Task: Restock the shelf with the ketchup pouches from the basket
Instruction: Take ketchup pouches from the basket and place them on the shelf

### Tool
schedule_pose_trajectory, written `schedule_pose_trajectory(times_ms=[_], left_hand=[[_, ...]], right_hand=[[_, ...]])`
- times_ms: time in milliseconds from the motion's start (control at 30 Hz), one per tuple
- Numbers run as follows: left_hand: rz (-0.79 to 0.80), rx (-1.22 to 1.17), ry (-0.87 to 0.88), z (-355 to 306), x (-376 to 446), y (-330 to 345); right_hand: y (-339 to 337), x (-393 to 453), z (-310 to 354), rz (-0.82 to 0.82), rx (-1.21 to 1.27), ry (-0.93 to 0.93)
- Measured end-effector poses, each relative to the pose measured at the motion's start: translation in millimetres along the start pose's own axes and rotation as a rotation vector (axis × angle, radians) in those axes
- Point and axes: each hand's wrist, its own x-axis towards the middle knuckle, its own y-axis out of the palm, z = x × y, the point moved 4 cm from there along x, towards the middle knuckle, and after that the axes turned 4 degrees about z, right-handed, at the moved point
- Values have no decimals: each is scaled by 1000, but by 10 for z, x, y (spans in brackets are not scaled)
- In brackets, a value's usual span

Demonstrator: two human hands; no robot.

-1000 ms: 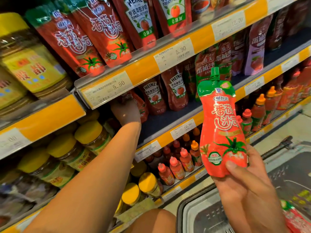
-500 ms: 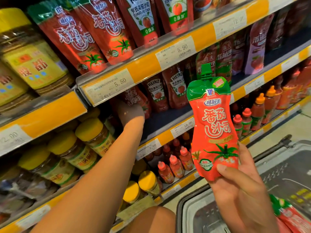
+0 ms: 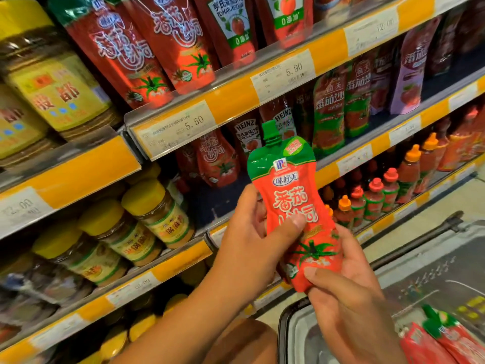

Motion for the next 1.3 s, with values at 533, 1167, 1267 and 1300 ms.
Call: schedule_pose_trajectory(times_ms=[533, 1167, 1267, 1300], left_hand=[[-323, 322, -4, 19, 113, -879], [-869, 49, -132, 9, 822, -1197], [-904, 70, -141, 81, 838, -1202], [-904, 46, -159, 127, 836, -1202]], right_hand=[[251, 236, -136, 133, -1443, -244], [216, 857, -360, 323, -1911, -232], [183, 861, -359, 323, -1889, -227], [181, 861, -351, 326, -1886, -228]])
